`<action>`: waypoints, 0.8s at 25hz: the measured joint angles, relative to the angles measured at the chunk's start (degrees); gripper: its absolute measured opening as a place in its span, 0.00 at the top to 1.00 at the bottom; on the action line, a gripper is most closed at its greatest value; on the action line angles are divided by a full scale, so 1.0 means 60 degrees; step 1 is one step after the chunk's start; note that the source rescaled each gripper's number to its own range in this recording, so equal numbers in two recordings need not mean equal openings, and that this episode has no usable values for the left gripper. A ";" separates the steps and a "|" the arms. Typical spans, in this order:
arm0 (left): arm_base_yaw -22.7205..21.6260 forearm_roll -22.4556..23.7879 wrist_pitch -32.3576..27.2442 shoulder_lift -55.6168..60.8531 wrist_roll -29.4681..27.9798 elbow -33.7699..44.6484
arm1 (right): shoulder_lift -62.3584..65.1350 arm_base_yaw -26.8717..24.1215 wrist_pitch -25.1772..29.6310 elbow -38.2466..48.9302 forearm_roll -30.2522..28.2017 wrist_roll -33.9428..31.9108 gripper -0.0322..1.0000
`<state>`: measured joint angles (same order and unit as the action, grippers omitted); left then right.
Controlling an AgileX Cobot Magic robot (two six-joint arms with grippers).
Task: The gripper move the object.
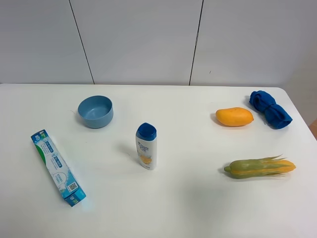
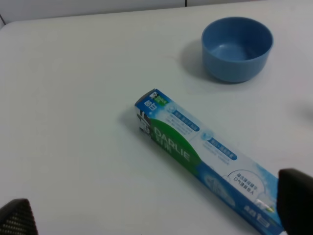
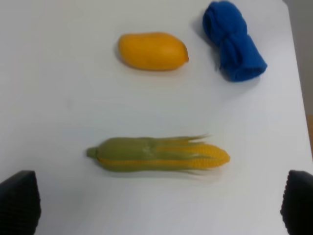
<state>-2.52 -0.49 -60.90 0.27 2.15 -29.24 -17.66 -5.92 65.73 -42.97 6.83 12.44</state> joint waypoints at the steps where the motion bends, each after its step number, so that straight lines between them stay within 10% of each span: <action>1: 0.0000 0.0000 0.0000 0.0000 0.0000 0.0000 | 0.0252 0.0000 -0.0222 0.0495 0.0015 0.0000 0.00; 20: 0.0000 0.0000 0.0000 0.0000 0.0000 0.0000 | 0.2965 0.0078 -0.0566 0.2439 0.0385 0.0078 0.01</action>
<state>-2.52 -0.49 -60.90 0.27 2.15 -29.24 0.13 -5.45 62.33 -28.34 9.15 12.91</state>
